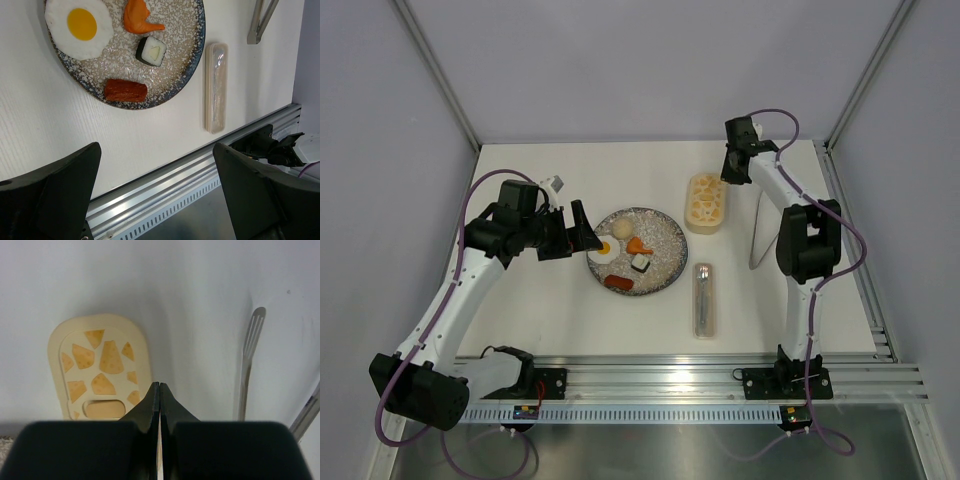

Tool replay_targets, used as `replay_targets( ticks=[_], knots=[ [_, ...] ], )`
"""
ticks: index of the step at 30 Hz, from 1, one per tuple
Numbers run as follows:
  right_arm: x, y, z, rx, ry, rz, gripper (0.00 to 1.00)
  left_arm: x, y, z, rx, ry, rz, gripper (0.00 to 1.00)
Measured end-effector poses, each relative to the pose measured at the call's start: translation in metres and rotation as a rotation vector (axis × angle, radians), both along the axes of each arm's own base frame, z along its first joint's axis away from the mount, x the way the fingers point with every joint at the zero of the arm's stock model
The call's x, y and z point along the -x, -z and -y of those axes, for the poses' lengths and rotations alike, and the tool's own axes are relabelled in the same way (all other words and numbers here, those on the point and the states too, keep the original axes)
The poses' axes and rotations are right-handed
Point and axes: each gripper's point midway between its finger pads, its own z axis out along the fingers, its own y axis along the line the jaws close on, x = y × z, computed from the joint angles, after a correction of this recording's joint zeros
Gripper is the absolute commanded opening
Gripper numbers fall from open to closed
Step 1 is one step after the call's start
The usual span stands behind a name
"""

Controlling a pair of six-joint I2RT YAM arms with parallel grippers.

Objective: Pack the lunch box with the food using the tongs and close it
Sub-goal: Close the box lid on the packing box.

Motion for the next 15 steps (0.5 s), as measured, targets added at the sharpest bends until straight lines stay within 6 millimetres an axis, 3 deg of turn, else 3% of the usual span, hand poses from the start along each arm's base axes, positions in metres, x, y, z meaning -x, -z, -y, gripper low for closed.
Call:
replay_targets(
  ticks=[6, 15],
  knots=[
    [0.001, 0.006, 0.021, 0.023, 0.043, -0.024, 0.0, 0.0, 0.0, 0.0, 0.0, 0.0, 0.0, 0.99],
    [0.003, 0.037, 0.008, -0.017, 0.006, -0.101, 0.0, 0.0, 0.0, 0.0, 0.0, 0.0, 0.0, 0.98]
  ],
)
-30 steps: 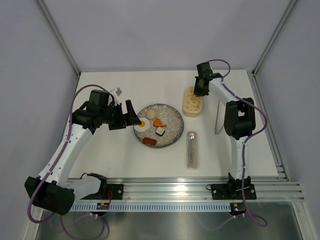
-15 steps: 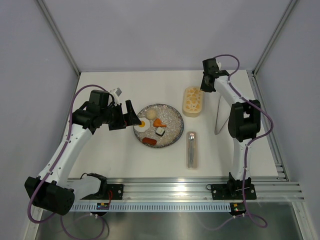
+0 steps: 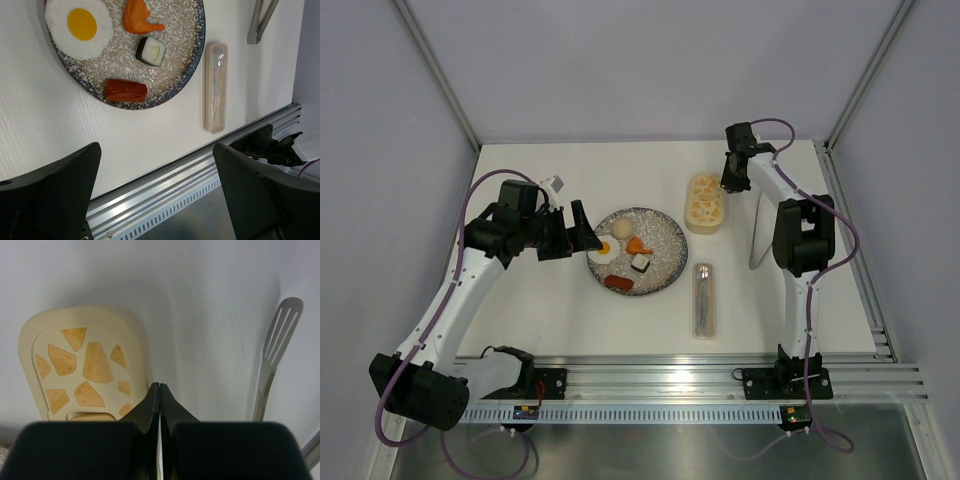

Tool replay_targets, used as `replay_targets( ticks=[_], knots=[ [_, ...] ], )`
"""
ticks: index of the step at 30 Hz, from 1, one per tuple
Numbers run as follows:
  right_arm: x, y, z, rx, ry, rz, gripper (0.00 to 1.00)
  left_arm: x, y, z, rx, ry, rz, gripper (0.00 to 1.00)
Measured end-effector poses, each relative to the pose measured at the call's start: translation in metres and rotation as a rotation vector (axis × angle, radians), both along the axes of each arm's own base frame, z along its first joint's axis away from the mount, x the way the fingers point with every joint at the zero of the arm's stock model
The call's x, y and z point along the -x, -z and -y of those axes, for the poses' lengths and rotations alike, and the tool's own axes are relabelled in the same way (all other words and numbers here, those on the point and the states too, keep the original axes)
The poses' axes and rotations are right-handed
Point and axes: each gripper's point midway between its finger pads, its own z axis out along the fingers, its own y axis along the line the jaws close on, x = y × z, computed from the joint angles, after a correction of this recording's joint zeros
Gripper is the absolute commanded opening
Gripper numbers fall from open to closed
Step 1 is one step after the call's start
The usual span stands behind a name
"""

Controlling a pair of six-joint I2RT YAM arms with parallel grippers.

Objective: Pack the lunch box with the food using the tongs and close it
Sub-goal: Close the box lid on the packing box.

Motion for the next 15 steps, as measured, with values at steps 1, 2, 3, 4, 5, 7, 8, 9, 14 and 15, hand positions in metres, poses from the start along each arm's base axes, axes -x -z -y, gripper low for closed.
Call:
replay_targets(
  ticks=[1, 2, 3, 4, 5, 7, 8, 9, 14, 15],
  knots=[
    [-0.001, 0.002, -0.002, -0.005, -0.003, -0.005, 0.0, 0.0, 0.0, 0.0, 0.0, 0.0, 0.0, 0.98],
    [-0.001, 0.006, -0.003, -0.012, -0.008, -0.012, 0.0, 0.0, 0.0, 0.0, 0.0, 0.0, 0.0, 0.98],
    [-0.002, 0.008, -0.005, -0.017, -0.011, -0.017, 0.0, 0.0, 0.0, 0.0, 0.0, 0.0, 0.0, 0.99],
    [-0.002, 0.011, -0.006, -0.018, -0.013, -0.022, 0.0, 0.0, 0.0, 0.0, 0.0, 0.0, 0.0, 0.98],
    [-0.002, 0.013, -0.006, -0.02, -0.016, -0.027, 0.0, 0.0, 0.0, 0.0, 0.0, 0.0, 0.0, 0.98],
    [-0.001, 0.015, -0.01, -0.027, -0.029, -0.033, 0.0, 0.0, 0.0, 0.0, 0.0, 0.0, 0.0, 0.98],
    [-0.001, 0.015, -0.012, -0.03, -0.037, -0.032, 0.0, 0.0, 0.0, 0.0, 0.0, 0.0, 0.0, 0.98],
    [-0.001, 0.015, -0.013, -0.03, -0.043, -0.032, 0.0, 0.0, 0.0, 0.0, 0.0, 0.0, 0.0, 0.98],
    [0.001, 0.015, -0.021, -0.013, -0.067, -0.03, 0.0, 0.0, 0.0, 0.0, 0.0, 0.0, 0.0, 0.98],
    [0.001, 0.015, -0.021, -0.004, -0.065, -0.029, 0.0, 0.0, 0.0, 0.0, 0.0, 0.0, 0.0, 0.98]
  ],
)
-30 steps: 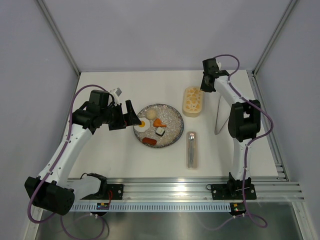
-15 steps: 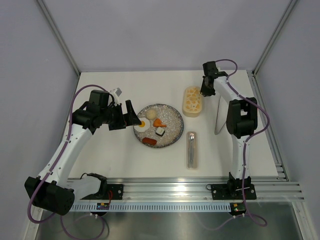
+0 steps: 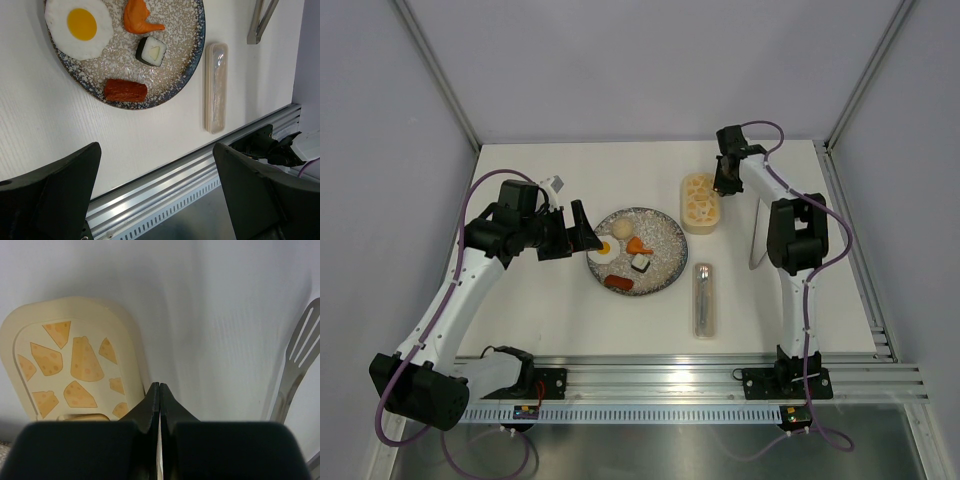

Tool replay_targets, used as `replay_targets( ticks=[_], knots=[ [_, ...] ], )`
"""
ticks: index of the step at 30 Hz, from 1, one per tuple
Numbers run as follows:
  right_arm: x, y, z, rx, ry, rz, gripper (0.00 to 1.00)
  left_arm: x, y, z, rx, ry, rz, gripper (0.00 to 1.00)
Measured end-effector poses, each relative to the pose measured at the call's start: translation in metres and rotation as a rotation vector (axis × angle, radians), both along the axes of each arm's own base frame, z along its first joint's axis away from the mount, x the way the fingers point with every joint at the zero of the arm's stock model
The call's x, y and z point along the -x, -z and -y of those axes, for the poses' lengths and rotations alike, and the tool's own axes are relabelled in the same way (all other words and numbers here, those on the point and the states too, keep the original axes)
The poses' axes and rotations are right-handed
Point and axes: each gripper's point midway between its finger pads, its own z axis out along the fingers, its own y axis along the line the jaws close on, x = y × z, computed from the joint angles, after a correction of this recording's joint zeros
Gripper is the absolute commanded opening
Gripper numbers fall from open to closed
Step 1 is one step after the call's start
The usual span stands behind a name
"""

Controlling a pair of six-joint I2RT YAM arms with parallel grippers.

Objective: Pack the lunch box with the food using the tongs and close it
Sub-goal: Close the box lid on the packing box.

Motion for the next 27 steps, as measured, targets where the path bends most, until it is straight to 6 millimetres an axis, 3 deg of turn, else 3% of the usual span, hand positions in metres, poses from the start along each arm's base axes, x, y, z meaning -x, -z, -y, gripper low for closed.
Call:
replay_targets(
  ticks=[8, 16, 19, 23, 27],
  knots=[
    [-0.001, -0.008, 0.011, 0.064, 0.041, 0.026, 0.0, 0.0, 0.0, 0.0, 0.0, 0.0, 0.0, 0.98],
    [-0.006, -0.069, 0.006, 0.039, 0.035, 0.151, 0.0, 0.0, 0.0, 0.0, 0.0, 0.0, 0.0, 0.98],
    [-0.012, -0.079, -0.002, 0.022, 0.022, 0.183, 0.0, 0.0, 0.0, 0.0, 0.0, 0.0, 0.0, 0.98],
    [-0.01, -0.07, -0.012, -0.009, -0.005, 0.162, 0.0, 0.0, 0.0, 0.0, 0.0, 0.0, 0.0, 0.98],
    [-0.009, -0.036, -0.019, -0.025, -0.025, 0.093, 0.0, 0.0, 0.0, 0.0, 0.0, 0.0, 0.0, 0.98]
  ],
)
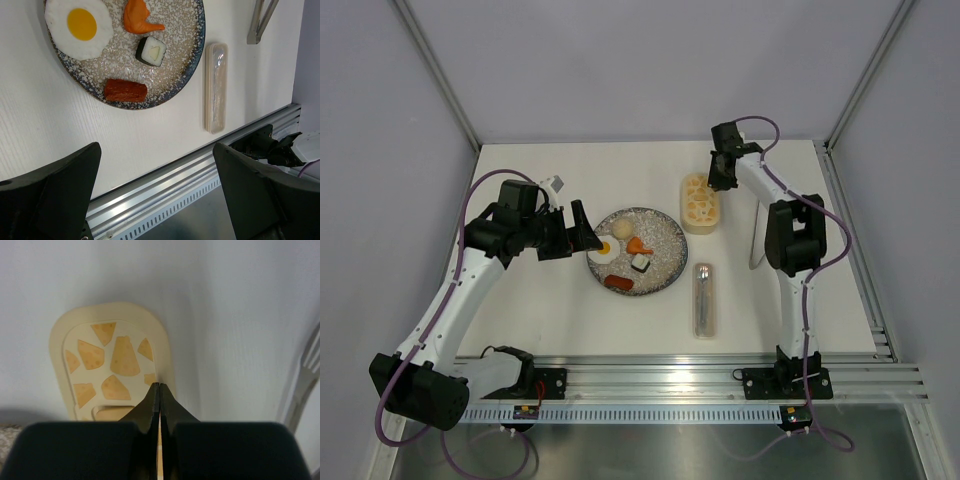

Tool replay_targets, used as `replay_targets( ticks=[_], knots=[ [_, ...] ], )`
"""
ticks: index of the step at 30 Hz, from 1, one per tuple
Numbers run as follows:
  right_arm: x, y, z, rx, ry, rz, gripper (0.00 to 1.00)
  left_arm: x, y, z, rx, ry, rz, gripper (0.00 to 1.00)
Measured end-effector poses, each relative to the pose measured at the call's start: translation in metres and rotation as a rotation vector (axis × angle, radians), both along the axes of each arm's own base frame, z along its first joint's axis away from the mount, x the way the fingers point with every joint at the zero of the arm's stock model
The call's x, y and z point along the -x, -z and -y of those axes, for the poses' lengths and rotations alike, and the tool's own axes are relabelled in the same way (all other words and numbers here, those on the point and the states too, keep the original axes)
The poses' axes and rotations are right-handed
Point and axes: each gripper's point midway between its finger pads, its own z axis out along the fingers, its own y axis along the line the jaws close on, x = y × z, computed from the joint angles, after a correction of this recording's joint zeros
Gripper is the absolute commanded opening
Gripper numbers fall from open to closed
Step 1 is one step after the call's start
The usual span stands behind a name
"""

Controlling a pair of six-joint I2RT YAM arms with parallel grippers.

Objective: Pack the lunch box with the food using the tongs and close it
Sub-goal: Close the box lid on the packing box.

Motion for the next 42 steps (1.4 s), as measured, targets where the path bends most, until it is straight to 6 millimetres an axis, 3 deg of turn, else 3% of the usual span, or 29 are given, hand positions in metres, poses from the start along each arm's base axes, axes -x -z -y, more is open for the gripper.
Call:
replay_targets(
  ticks=[2, 3, 11, 14, 19, 23, 27, 34, 42],
  knots=[
    [0.002, 0.025, -0.002, 0.004, -0.005, -0.046, 0.0, 0.0, 0.0, 0.0, 0.0, 0.0, 0.0, 0.98],
    [0.0, 0.027, -0.002, 0.007, -0.005, -0.044, 0.0, 0.0, 0.0, 0.0, 0.0, 0.0, 0.0, 0.98],
    [0.003, 0.021, -0.006, -0.005, -0.015, -0.046, 0.0, 0.0, 0.0, 0.0, 0.0, 0.0, -0.001, 0.98],
    [0.005, 0.004, -0.006, -0.01, -0.017, -0.024, 0.0, 0.0, 0.0, 0.0, 0.0, 0.0, 0.0, 0.98],
    [0.007, -0.042, -0.011, -0.027, -0.033, 0.06, 0.0, 0.0, 0.003, 0.0, -0.001, 0.0, -0.004, 0.98],
    [0.008, -0.059, -0.025, -0.036, -0.064, 0.101, 0.0, 0.0, 0.005, 0.0, -0.002, 0.0, -0.008, 0.98],
    [0.015, -0.045, -0.044, -0.04, -0.106, 0.071, 0.0, 0.0, 0.005, 0.0, -0.001, 0.0, -0.006, 0.98],
    [0.019, 0.03, -0.062, -0.021, -0.148, -0.074, 0.0, 0.0, 0.005, 0.0, 0.0, 0.0, -0.004, 0.98],
    [0.02, 0.021, -0.061, -0.014, -0.151, -0.064, 0.0, -0.001, 0.005, 0.0, 0.001, -0.002, -0.005, 0.98]
  ],
)
